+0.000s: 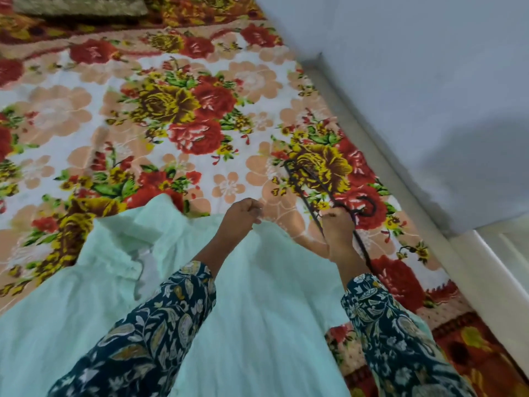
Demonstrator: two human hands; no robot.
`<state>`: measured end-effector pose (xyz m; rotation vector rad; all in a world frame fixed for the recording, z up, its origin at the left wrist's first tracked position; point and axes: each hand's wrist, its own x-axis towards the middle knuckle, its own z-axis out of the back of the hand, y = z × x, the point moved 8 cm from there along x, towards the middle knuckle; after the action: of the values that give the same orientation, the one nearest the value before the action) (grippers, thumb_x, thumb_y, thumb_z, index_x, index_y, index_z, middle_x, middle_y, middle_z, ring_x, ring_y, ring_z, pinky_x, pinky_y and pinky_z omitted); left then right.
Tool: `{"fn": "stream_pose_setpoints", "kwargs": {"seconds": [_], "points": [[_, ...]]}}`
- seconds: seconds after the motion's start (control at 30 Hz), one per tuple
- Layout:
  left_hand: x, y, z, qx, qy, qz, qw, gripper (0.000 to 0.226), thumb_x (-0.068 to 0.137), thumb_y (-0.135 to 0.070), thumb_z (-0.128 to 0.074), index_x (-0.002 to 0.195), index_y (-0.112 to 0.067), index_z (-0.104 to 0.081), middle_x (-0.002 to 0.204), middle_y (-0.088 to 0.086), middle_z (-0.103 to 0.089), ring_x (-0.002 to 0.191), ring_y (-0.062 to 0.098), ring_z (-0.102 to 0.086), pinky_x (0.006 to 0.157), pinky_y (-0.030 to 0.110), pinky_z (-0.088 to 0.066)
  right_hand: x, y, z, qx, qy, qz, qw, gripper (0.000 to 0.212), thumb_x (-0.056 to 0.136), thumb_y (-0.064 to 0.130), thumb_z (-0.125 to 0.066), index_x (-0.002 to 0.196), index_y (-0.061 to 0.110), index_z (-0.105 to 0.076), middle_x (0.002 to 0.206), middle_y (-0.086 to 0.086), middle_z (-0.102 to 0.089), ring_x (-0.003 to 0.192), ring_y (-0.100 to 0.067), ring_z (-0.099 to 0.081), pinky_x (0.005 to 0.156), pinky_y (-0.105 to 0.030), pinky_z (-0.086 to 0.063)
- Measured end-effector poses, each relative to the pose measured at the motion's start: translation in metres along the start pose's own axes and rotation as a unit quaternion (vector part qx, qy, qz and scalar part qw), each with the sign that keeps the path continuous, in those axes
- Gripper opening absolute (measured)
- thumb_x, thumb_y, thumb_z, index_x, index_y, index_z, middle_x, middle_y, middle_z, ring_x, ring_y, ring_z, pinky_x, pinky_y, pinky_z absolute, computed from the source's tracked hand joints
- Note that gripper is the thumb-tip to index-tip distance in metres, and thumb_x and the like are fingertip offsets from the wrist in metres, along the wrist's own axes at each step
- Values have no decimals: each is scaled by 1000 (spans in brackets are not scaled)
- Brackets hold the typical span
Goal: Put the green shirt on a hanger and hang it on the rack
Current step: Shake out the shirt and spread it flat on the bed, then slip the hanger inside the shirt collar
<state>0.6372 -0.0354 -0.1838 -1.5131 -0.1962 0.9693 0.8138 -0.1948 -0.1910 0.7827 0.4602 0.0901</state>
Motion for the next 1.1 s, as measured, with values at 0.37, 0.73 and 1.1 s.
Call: {"fn": "stream_pose_setpoints", "kwargs": {"seconds": [0.37,0.73,1.1], "points": [[19,-7,-5,146,-91,-60,983,19,88,-3,-47,95,-8,-63,99,11,-66,95,28,-60,84,36,-46,46,-37,49,-289,-99,54,951,37,84,0,-45,120,-7,-45,127,-24,-45,120,-39,-42,92,-43,-41],[-75,37,150,433,-339,50,834,48,79,-11,-61,126,-13,-51,146,20,-28,135,40,-21,102,56,-24,-1,44,18,-102,2,209,973,25,88,5,-53,110,-3,-61,101,-23,-67,95,-33,-64,74,-32,-47],[-112,93,236,-89,-345,190,915,12,80,5,-48,75,-4,-54,67,13,-54,68,27,-54,53,28,-40,-104,97,-93,-109,393,166,898,16,87,-10,-48,84,1,-59,70,-9,-61,43,-2,-62,45,-15,-51]]}}
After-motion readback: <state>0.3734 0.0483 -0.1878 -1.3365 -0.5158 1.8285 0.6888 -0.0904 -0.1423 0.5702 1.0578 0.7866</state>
